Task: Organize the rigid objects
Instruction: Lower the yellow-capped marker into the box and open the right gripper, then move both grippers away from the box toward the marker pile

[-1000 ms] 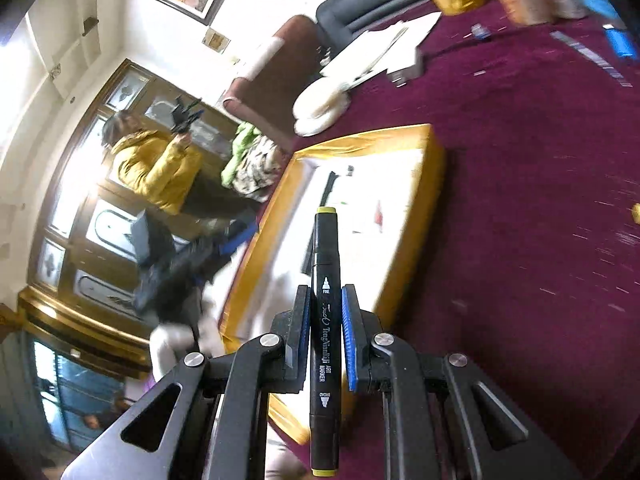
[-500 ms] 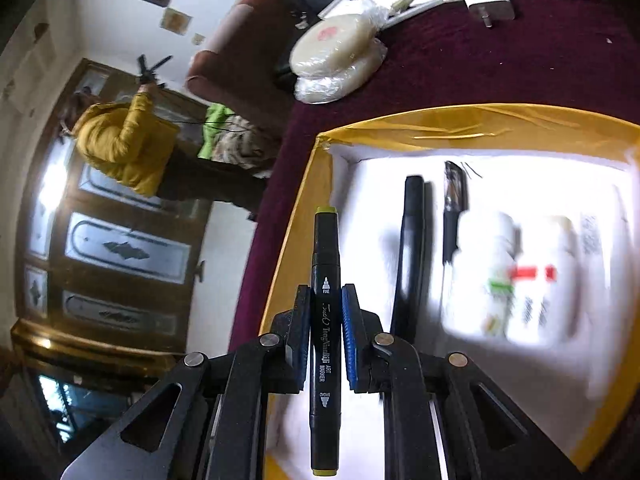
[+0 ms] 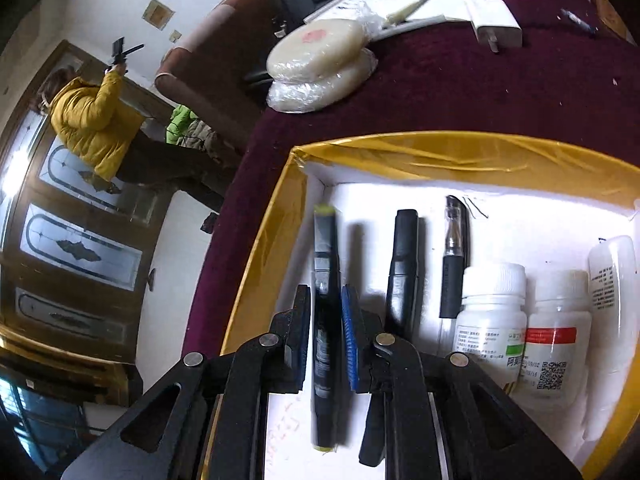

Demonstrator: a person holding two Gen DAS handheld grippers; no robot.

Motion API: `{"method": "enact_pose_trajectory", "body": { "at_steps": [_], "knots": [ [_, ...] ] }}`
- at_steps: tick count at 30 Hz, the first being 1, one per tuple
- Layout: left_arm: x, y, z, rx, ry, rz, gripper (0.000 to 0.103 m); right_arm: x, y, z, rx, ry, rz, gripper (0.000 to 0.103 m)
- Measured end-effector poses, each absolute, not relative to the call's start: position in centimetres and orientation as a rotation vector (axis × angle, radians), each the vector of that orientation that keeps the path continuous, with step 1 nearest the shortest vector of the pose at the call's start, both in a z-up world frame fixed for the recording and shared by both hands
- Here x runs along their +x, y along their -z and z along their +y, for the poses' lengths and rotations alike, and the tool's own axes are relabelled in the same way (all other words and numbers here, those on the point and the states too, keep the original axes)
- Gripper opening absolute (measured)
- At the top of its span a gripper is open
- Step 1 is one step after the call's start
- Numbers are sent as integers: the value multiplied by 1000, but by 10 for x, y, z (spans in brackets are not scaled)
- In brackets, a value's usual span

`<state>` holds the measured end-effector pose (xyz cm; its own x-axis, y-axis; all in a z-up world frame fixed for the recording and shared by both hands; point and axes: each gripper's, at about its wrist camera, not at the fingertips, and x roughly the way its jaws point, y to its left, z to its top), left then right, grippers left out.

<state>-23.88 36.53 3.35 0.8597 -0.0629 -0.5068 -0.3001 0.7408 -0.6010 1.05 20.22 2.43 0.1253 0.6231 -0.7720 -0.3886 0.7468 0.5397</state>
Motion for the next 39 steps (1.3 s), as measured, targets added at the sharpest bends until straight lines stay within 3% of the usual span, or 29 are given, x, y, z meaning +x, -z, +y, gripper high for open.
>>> {"method": "enact_pose_trajectory", "body": {
  "at_steps": [7, 11, 14, 21, 39],
  "knots": [
    [-239, -34, 360, -717, -150, 555, 67, -14, -59, 181, 141, -786, 1113, 25],
    [-237, -36, 351, -700, -147, 567, 67, -29, -84, 154, 106, -793, 1010, 40],
    [-232, -39, 338, -679, -130, 584, 67, -37, -97, 133, 76, -772, 944, 44],
    [-215, -48, 294, -599, -80, 636, 67, -53, -109, 67, -22, -627, 806, 50],
    [-166, -62, 142, -376, 84, 786, 67, -59, -110, -100, -136, -242, 637, 51]
  ]
}}
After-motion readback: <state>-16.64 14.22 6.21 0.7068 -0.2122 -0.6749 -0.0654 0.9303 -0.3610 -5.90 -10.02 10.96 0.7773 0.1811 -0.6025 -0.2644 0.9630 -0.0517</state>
